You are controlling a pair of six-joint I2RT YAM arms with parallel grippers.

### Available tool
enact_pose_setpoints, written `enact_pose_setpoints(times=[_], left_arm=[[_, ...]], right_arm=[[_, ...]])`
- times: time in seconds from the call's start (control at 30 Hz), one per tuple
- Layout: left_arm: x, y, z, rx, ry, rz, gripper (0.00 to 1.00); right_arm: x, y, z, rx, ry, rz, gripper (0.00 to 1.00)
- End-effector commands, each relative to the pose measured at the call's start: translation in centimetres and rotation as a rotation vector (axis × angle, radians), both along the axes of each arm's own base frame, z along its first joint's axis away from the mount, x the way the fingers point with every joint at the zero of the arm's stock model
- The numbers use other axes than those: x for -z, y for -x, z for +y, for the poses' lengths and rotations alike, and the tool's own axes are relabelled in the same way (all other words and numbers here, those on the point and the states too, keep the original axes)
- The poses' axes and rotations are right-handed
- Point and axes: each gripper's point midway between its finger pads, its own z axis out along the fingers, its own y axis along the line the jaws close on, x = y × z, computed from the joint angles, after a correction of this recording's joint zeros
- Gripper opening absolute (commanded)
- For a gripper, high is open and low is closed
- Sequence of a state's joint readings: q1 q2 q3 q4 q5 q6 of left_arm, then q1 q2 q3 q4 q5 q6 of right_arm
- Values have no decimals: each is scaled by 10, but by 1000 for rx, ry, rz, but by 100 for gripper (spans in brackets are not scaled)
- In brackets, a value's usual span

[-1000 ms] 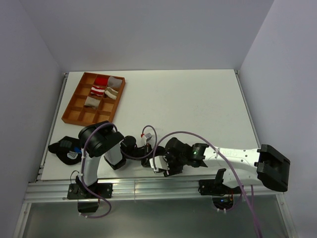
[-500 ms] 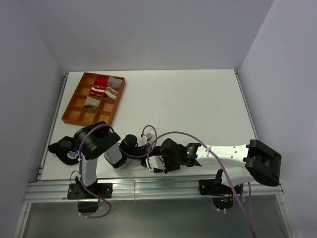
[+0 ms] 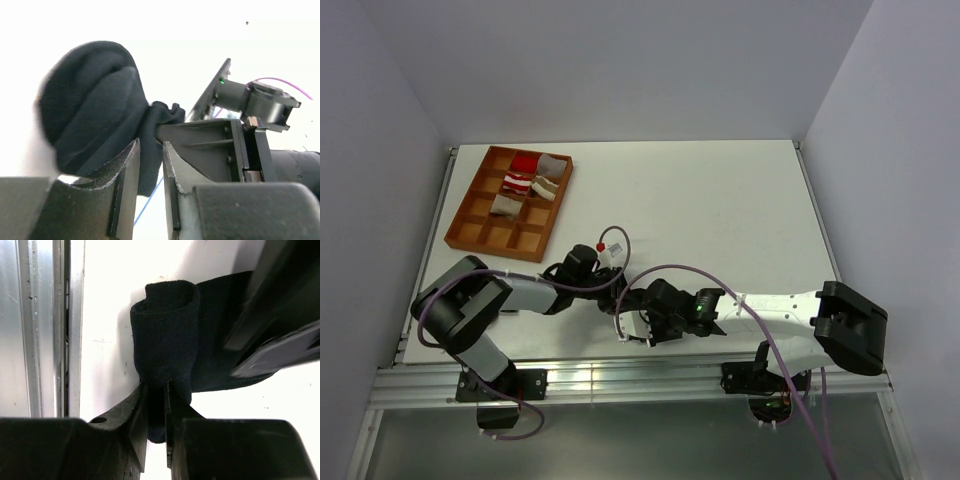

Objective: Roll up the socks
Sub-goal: Roll the sock at the center of the board.

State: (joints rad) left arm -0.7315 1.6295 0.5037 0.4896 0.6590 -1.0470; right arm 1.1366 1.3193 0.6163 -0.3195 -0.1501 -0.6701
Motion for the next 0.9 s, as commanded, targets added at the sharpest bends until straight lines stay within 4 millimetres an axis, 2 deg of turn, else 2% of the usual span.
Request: enact_pose_setpoints(times=[0.0,0.3,0.57,0.7,0.87], left_arm=[[12,-10,19,-25,-118,-34,29],[16,-13,29,-36,-172,-45,27],[34,-31,18,-28,-198,-30,23],[42,-40,17,-48,-222,-22,20],[48,-47,15,-65,-239,-9,16]], right_arm=[[3,-1,-7,19,28,-13,14],[2,-4,-8,23,35,-25,13],[-5,2,-6,-11,41,12,13],[-12,14,-8,-50,49,126,13],[-16,12,-11,-48,65,265,13]])
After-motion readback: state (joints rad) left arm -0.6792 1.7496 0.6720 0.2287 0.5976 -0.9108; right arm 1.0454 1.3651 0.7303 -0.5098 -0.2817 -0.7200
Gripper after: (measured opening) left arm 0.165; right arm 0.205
